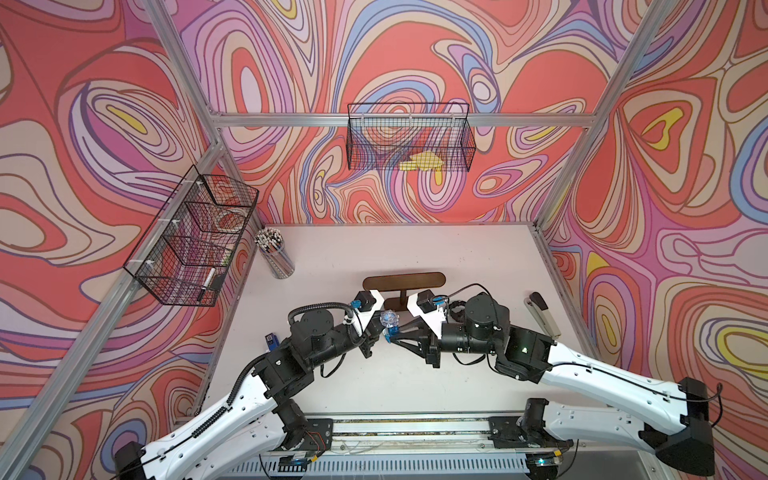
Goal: Place watch on stand
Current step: Pick up the watch at the center of the board.
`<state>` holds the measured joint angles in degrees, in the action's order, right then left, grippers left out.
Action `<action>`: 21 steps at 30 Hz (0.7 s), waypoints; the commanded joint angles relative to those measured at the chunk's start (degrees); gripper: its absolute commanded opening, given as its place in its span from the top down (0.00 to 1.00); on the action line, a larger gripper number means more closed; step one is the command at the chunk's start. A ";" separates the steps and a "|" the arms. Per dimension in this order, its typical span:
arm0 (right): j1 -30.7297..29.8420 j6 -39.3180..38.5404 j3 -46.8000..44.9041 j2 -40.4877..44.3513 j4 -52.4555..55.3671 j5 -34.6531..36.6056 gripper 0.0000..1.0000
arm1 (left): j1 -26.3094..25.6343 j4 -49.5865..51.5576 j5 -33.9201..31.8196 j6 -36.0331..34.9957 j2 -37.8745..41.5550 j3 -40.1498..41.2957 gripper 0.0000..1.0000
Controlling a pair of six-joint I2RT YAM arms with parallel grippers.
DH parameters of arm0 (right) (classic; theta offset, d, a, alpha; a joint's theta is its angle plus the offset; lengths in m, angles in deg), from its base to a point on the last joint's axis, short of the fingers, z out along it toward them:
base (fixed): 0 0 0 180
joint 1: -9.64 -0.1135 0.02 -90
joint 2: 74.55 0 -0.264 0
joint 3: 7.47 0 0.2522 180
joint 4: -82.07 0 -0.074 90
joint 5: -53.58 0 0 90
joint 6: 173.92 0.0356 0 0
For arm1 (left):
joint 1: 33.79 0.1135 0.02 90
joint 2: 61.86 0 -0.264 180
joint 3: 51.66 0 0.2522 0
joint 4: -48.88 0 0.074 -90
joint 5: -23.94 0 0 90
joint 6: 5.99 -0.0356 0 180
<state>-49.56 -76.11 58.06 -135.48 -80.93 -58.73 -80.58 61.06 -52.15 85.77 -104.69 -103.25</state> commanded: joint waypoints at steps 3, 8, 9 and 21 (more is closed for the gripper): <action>-0.46 -0.51 1.46 -2.79 -1.70 -2.43 1.00 | -0.24 -4.42 1.81 1.24 -0.85 0.03 1.00; -0.44 -1.08 1.87 -3.46 -0.96 -0.75 1.00 | -0.23 -3.30 0.12 0.88 -0.17 -0.24 1.00; -0.43 -1.13 1.72 -3.34 -1.01 -0.35 1.00 | -0.18 -3.25 -0.10 0.97 0.01 -0.15 1.00; -0.42 -3.67 2.81 -4.62 2.73 7.72 1.00 | -0.13 0.37 -8.22 1.66 1.56 -1.59 0.26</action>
<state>-49.72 -77.99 59.90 -138.12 -80.62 -55.97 -79.79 62.09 -59.25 87.32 -104.07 -103.25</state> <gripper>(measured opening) 0.067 0.638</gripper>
